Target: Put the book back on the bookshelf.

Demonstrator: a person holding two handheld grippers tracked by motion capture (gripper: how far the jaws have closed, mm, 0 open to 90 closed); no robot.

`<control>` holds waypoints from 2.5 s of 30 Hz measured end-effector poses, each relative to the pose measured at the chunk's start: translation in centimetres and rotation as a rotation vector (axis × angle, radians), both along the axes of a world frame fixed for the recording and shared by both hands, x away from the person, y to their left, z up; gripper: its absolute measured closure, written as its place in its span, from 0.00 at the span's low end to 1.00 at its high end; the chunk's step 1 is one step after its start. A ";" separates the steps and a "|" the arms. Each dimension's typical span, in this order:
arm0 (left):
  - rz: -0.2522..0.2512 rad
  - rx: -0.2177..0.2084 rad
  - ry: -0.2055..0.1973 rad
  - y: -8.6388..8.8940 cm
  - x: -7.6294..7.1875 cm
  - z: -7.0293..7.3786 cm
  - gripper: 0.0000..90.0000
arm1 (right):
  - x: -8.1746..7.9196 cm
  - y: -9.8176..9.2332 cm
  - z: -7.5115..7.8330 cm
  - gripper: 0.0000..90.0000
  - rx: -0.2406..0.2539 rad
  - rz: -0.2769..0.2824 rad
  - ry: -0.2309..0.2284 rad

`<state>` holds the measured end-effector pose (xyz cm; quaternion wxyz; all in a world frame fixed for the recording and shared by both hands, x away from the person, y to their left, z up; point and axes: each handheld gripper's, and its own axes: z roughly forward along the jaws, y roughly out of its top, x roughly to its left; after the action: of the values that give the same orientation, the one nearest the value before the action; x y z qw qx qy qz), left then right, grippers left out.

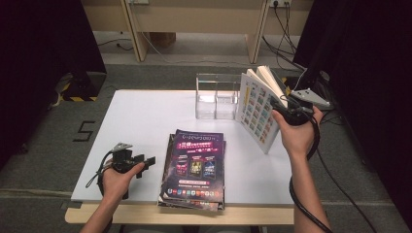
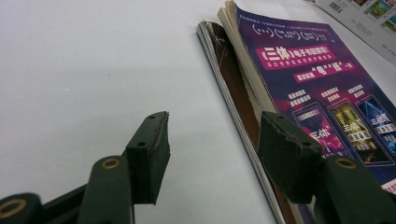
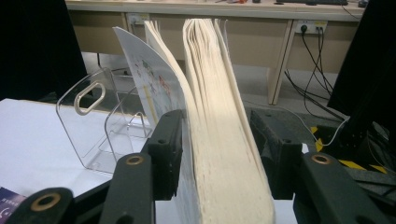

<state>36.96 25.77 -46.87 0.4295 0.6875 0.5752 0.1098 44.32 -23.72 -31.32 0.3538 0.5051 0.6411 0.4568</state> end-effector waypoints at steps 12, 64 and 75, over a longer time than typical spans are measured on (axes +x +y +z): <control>-0.002 0.000 0.002 0.0 0.0 0.0 0.47 | 0.5 0.0 0.6 0.77 0.008 0.010 0.048; 0.013 -0.003 -0.009 0.4 0.1 0.1 0.48 | 1.8 2.5 1.7 0.83 0.090 -0.052 -0.002; 0.016 -0.003 -0.009 0.5 0.1 0.1 0.48 | 2.7 3.1 2.2 0.83 0.091 -0.063 -0.017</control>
<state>37.08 26.29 -46.74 0.4322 0.6818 0.5788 0.1153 47.00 -20.65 -29.12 0.3501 0.5365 0.6006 0.4785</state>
